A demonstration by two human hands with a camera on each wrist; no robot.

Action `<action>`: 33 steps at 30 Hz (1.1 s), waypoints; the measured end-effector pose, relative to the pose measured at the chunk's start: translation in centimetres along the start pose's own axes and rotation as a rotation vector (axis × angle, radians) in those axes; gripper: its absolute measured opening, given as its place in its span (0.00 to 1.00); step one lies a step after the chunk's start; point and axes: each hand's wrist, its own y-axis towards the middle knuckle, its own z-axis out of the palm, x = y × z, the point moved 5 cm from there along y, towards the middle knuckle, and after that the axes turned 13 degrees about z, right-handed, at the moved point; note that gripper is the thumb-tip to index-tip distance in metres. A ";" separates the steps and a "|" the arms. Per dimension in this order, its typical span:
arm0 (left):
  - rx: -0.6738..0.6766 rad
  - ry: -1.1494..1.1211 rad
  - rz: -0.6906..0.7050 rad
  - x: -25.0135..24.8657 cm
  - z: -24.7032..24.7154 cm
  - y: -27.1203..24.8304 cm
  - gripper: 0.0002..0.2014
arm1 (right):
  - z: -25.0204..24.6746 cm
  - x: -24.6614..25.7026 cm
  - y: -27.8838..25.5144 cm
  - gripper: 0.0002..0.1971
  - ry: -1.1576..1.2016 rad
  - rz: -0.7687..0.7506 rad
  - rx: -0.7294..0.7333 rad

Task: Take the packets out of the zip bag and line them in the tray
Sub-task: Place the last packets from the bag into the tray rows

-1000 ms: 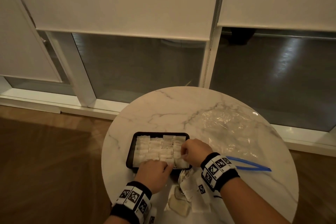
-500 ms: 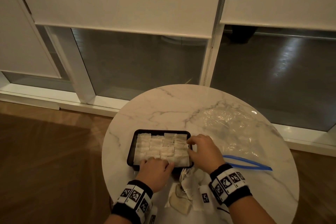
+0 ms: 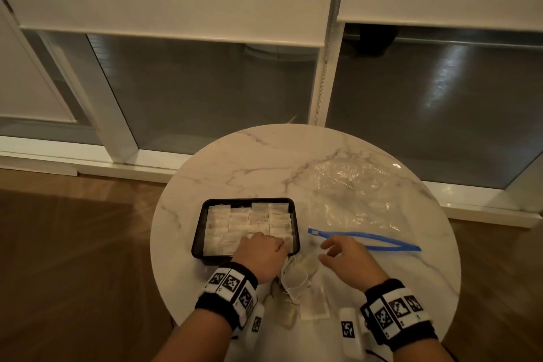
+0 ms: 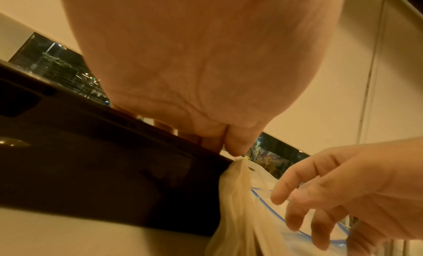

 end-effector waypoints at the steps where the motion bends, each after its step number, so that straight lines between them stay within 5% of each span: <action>1: -0.016 -0.013 0.001 0.0 0.0 0.1 0.18 | 0.0 0.0 -0.2 0.12 -0.025 0.004 0.022; 7: -0.308 -0.339 0.009 -0.1 -1.5 -0.4 0.15 | 0.7 -0.6 -0.9 0.18 -0.179 0.054 0.141; 12: -0.469 -0.298 -0.024 0.1 -2.4 -1.8 0.04 | 2.7 -0.6 -1.3 0.27 -0.378 0.069 0.173; 21: -0.353 -0.177 -0.095 -0.1 -1.1 -2.8 0.12 | 3.7 -0.5 -1.3 0.15 -0.398 -0.013 0.161; 33: -0.332 -0.119 -0.069 -1.3 -0.7 -2.4 0.20 | 2.5 -2.0 -1.1 0.15 -0.332 0.047 0.205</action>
